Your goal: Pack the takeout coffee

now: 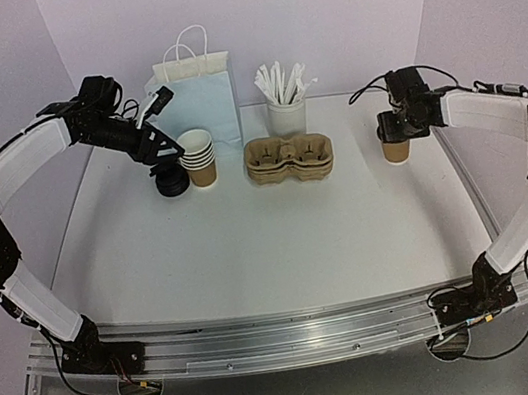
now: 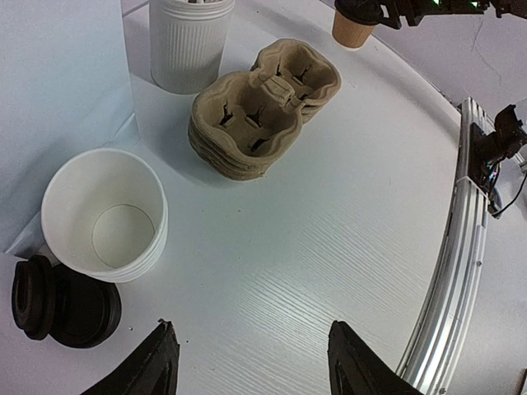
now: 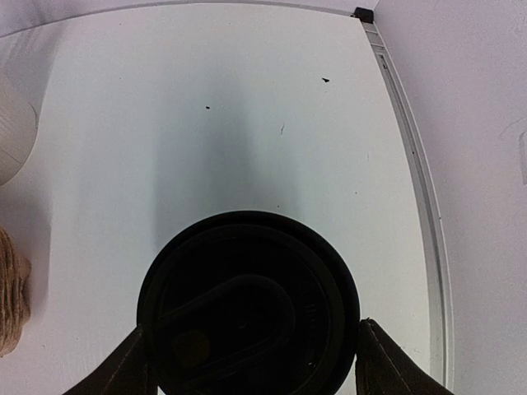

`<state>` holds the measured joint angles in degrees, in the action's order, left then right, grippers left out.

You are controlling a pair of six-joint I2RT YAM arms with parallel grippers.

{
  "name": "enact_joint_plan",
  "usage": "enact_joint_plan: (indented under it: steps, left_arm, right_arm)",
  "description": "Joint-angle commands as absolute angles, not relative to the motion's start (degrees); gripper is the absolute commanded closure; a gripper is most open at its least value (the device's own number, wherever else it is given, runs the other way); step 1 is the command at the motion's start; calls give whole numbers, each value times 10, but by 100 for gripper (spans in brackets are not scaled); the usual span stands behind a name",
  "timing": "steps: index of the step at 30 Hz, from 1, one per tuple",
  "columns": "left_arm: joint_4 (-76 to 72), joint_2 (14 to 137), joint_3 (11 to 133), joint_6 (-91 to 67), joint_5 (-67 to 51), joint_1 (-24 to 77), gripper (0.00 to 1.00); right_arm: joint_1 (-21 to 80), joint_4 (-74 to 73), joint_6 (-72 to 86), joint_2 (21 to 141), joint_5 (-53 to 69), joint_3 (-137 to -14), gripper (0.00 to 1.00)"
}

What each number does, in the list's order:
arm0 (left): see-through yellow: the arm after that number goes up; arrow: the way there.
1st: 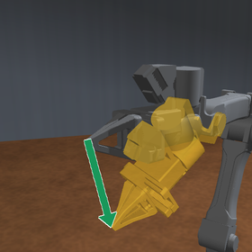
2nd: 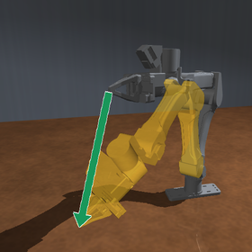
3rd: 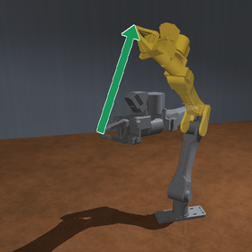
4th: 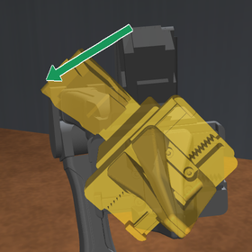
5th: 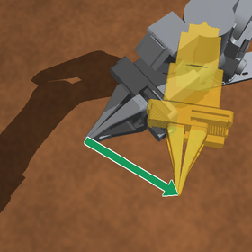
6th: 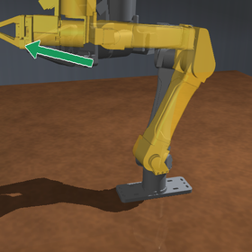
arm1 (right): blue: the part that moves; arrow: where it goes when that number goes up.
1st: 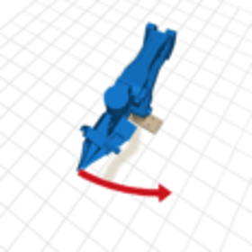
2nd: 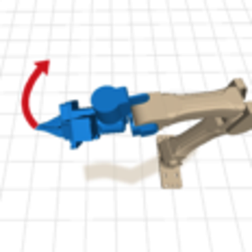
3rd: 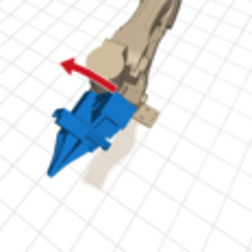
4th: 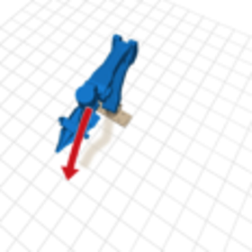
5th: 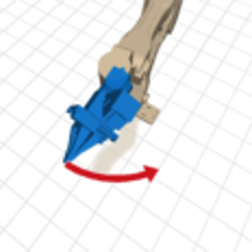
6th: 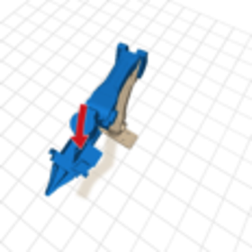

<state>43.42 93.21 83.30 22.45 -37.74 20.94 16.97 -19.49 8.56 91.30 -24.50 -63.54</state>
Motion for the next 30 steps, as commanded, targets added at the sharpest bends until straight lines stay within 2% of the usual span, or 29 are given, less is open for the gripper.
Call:
enact_joint_plan:
  steps: [1, 5, 11, 18, 25, 30]
  left_arm:
    - [422, 903, 828, 217, -371, 205, 39]
    - [416, 904, 826, 209, -362, 203, 39]
    - [406, 913, 834, 214, -326, 203, 36]
    - [431, 941, 875, 299, -314, 203, 34]
    - [440, 952, 891, 303, -347, 203, 34]
    - [443, 952, 895, 308, -355, 203, 34]
  right_arm:
    - [170, -99, 115, 928, -242, -604, 47]
    - [169, -89, 120, 930, -235, -584, 43]
    - [169, -90, 122, 908, -235, -568, 25]
    - [170, -97, 126, 898, -224, -565, 21]
    - [170, -112, 126, 881, -226, -575, 8]
    - [170, -131, 103, 869, -219, -599, 3]
